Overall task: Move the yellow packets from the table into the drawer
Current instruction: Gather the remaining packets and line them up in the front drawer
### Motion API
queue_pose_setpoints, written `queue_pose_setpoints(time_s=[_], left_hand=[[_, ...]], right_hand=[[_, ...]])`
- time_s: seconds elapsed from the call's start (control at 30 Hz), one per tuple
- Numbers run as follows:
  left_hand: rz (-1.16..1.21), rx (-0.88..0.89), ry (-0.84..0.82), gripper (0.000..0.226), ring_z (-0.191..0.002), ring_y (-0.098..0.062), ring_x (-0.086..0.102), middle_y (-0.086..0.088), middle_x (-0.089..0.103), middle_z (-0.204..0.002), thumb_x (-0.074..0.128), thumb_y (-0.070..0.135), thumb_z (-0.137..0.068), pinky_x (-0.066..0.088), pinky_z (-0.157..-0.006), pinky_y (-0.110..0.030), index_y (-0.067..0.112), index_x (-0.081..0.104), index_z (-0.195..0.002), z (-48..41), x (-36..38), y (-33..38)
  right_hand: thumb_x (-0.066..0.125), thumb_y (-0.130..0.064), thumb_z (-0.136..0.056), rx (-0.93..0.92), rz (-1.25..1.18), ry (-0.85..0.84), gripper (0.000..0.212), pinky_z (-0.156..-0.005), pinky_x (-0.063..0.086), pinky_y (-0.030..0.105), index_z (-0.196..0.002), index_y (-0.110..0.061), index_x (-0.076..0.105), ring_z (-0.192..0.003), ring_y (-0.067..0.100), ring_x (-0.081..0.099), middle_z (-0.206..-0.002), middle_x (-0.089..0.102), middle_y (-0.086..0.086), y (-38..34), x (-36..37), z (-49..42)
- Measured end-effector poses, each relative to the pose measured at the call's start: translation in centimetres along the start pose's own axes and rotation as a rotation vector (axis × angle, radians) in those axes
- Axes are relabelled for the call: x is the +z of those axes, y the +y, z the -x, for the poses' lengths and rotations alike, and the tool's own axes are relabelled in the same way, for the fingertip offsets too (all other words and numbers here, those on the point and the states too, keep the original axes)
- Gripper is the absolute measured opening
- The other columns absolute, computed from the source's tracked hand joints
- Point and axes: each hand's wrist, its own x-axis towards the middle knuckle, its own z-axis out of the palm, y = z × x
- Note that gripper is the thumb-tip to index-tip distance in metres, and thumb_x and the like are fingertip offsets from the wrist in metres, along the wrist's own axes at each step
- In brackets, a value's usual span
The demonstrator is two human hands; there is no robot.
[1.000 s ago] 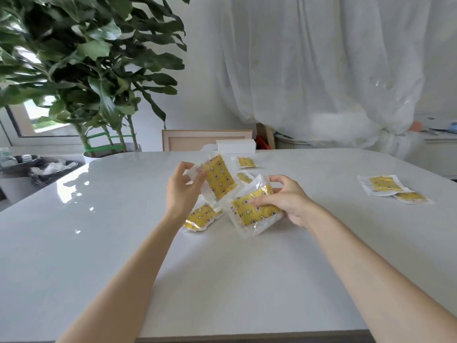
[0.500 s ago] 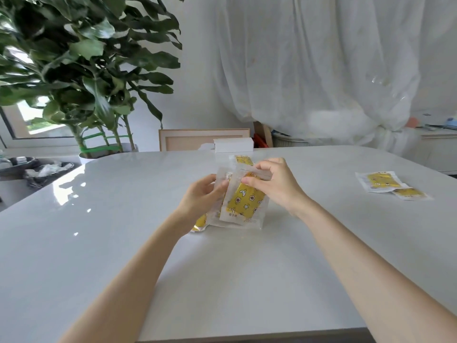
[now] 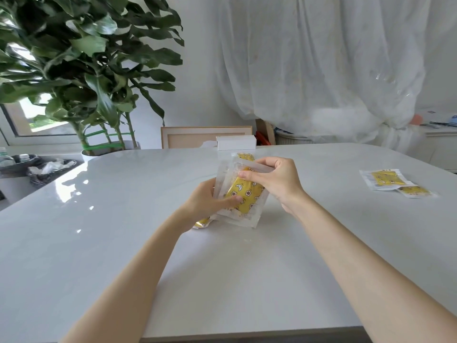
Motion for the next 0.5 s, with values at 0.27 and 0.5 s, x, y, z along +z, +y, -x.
queue_pose_setpoints(time_s=[0.27, 0.5], left_hand=[[0.196, -0.040, 0.389, 0.028, -0.083, -0.020, 0.066, -0.007, 0.069, -0.096, 0.073, 0.012, -0.081, 0.054, -0.076, -0.029, 0.009, 0.061, -0.105, -0.4, -2.9, -0.5], [0.392, -0.096, 0.825, 0.023, -0.091, -0.020, 0.058, -0.006, 0.061, -0.101, 0.066, 0.012, -0.087, 0.046, -0.063, -0.019, 0.011, 0.053, -0.106, -0.6, -5.8, -1.9]], right_hand=[[0.044, -0.034, -0.099, 0.147, -0.152, 0.131, 0.026, -0.095, 0.049, 0.035, -0.117, -0.017, 0.055, -0.099, 0.014, 0.058, -0.114, 0.061, -0.002, 0.0, 1.9, -0.7], [0.039, -0.014, -0.099, -0.004, 0.374, -0.353, 0.034, -0.097, 0.037, 0.021, -0.125, -0.019, 0.061, -0.123, 0.012, 0.051, -0.132, 0.058, -0.004, 3.2, 5.5, 1.7]])
